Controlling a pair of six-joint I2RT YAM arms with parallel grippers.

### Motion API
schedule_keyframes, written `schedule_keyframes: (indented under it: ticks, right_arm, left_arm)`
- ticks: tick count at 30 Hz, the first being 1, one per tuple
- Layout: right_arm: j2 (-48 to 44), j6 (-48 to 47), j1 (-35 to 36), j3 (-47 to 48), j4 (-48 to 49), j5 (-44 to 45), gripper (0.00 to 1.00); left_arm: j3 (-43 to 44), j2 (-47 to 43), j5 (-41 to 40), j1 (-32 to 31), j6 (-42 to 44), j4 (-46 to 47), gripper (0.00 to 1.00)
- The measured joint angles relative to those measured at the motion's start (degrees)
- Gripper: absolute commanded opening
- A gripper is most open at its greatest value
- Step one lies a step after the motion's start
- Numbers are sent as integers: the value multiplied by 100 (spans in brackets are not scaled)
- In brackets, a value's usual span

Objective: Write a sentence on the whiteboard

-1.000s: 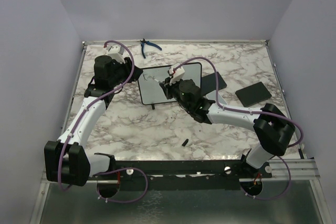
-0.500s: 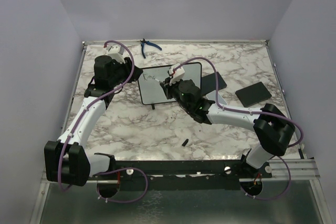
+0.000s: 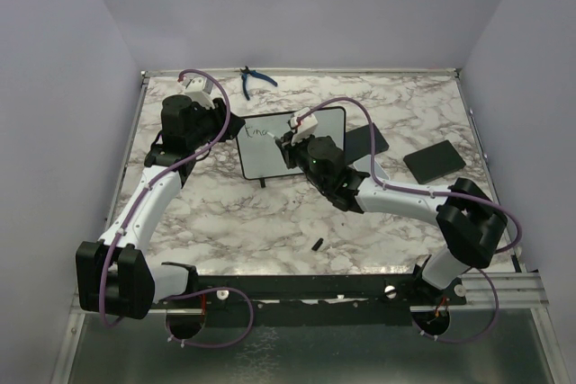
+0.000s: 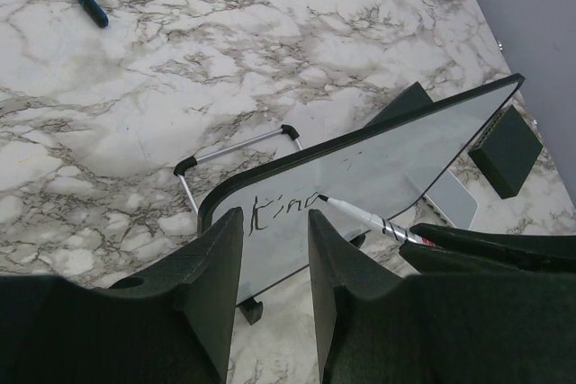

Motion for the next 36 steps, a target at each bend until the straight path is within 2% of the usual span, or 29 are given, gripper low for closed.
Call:
schedule_keyframes:
  ticks: [36]
  right_arm:
    - [-22,28,0,17,118,68,0]
  left_arm:
    - [0,0,0,0,0,0,36]
